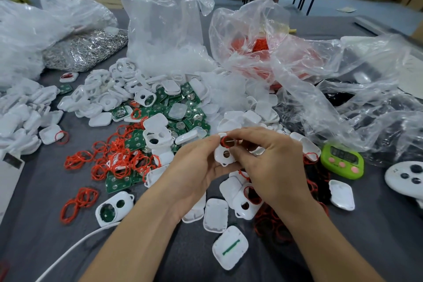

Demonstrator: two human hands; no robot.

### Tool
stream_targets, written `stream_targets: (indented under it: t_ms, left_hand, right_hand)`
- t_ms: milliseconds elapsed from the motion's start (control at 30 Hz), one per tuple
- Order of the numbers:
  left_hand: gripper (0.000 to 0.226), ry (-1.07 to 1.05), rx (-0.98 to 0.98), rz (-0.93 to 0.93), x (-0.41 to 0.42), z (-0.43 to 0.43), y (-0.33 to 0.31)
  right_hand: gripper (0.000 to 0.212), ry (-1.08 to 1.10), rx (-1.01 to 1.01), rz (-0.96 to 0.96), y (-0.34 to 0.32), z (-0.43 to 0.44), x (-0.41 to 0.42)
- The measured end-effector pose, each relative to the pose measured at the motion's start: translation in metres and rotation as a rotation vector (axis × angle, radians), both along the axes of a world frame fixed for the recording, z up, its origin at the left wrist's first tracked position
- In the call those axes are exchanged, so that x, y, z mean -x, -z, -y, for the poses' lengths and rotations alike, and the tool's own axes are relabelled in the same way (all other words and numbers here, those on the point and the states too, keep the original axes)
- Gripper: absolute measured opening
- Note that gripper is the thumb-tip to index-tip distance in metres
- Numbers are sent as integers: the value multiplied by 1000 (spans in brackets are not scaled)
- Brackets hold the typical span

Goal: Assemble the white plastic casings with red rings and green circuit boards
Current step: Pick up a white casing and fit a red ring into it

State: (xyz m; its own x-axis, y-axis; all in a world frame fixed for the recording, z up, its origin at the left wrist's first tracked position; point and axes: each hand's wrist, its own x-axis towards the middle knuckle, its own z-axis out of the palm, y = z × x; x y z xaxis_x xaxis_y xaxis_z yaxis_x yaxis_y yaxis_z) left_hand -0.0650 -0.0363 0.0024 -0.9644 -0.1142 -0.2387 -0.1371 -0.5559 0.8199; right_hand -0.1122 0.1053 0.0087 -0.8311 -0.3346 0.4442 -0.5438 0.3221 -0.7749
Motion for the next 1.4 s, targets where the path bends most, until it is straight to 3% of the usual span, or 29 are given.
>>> stream_targets:
  t_ms: [300,500,667,733,833,1000,1167,1267,1400]
  left_hand:
    - [29,10,43,-2,-2,1,1]
    - [44,45,286,-28,-3,1,3]
    - [38,-37,423,-50,-5,-2,5]
    - [37,-16,397,-80,-5,-2,4]
    - [30,-34,299,-83,-4,0,3]
    - [29,7,234,-116,-3,1,4]
    - [26,66,196,-171,-5,2,3]
    - [21,95,103,-172,-5,2,-2]
    - [21,164,57,-143,-7,0,-4]
  right_hand:
    - [28,12,-53,-88,1,-1,-2]
    - [25,23,-116,-127,2,3,-8]
    - [21,22,-149,-145,5,5,-7]
    - [24,19,-88,-54,5,3,-6]
    - [30,-63,113,240,2,-3,-1]
    - [17,27,337,504,-1,-5,7]
    - [23,-120,365,709,-5,-10,12]
    - [43,-310,429,820,-11,-16,14]
    - [37,-342,484,886,-10,-15,14]
